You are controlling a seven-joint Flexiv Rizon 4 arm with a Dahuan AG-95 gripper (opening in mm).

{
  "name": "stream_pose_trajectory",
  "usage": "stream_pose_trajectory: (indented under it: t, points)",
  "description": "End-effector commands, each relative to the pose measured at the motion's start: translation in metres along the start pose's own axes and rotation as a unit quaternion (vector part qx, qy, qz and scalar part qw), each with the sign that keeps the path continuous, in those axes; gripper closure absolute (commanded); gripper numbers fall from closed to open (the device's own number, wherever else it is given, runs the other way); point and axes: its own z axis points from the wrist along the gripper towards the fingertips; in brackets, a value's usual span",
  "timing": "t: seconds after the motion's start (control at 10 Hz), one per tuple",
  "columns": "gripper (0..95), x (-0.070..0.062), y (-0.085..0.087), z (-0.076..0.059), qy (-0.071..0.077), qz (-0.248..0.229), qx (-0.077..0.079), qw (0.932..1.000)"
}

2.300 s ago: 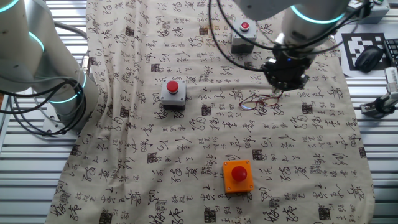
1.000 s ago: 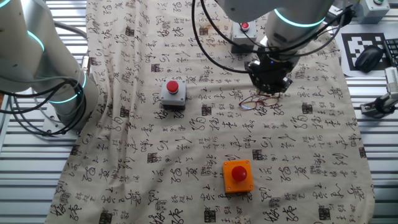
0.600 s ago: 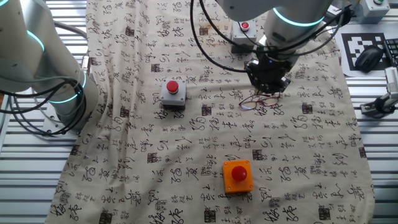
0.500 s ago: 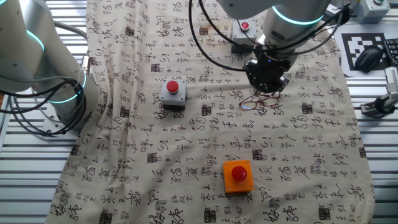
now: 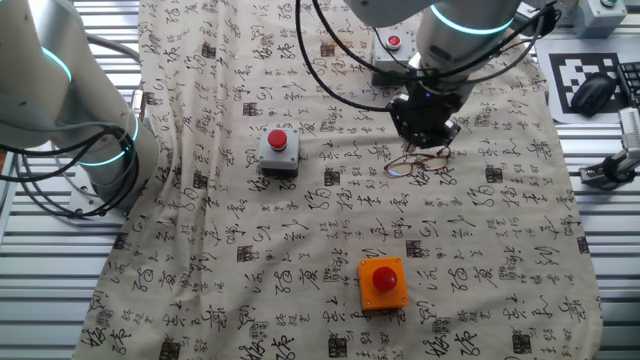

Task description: Unfold the leg of the glasses (with one hand)

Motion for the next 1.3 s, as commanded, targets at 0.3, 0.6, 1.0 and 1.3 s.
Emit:
stream_pose_trajectory:
  t: [0.3,0.6,1.0,1.3]
  points:
    - [95.0,-0.019,-0.008,-0.002,0.002,0.002,0.002,1.0000]
    - [95.0,-0.023,-0.018,0.002,0.000,-0.005,0.006,1.0000]
    - [95.0,-0.012,-0.016,0.014,0.009,-0.008,0.012,0.9999]
    - [95.0,0.002,-0.011,0.023,0.011,-0.014,0.010,0.9998]
